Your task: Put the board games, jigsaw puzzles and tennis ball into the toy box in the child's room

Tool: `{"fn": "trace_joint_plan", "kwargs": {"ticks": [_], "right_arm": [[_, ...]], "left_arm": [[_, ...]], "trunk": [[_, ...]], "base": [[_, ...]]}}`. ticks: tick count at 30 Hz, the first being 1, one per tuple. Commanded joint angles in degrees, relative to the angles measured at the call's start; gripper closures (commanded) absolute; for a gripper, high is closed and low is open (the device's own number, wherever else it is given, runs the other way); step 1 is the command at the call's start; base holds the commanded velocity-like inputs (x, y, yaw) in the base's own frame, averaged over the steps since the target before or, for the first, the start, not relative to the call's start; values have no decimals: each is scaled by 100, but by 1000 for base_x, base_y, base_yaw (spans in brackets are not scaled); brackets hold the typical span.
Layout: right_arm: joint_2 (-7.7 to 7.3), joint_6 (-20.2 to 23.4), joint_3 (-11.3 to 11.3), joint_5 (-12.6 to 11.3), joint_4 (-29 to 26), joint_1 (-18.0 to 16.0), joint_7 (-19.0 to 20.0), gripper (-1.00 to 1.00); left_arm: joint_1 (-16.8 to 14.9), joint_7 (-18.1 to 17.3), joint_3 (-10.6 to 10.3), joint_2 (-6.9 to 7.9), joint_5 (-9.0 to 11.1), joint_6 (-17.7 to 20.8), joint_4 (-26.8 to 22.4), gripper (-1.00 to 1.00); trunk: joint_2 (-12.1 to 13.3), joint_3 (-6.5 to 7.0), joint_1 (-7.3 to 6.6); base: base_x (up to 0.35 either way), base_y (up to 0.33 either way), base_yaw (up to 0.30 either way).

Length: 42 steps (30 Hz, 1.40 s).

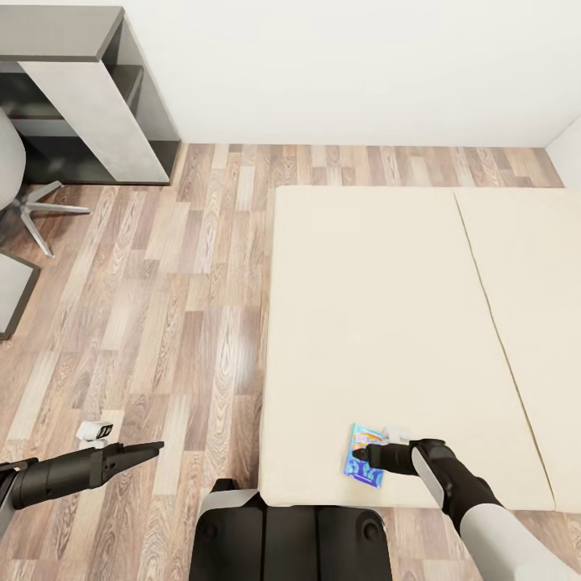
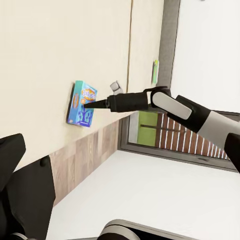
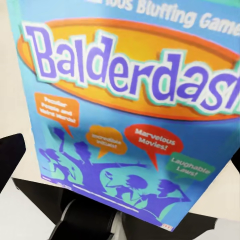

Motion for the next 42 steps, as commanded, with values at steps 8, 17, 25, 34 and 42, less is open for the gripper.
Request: {"fn": "trace_joint_plan", "kwargs": {"ticks": [8,17,25,34,42], "right_arm": [[55,25,24,-34,0,-12,-39,-100],[302,23,37,-23,-4,-19,-36,-100],[380,30,48,-26,-5,-181,-22,-100],[395,31,58,-30,-13,-230,-33,-100],[439,31,67,-32,-10,-352,-35,-100]], "left_arm": [[-1,-23,0,1,-1,61,-2,-100],[-1,-23,0,1,-1,61,-2,-100],[-1,-23,0,1,1,60,-2,-100],[-1,-23,0,3,4,61,-2,-100],[-1,-23,0,2,4,60,-2,-100]], "trunk": [[-9,-6,3],[-9,-6,3],[-9,-6,3],[-9,-6,3],[-9,-6,3]], "base": [[0,0,0],[0,0,0],[0,0,0],[0,0,0],[0,0,0]]}}
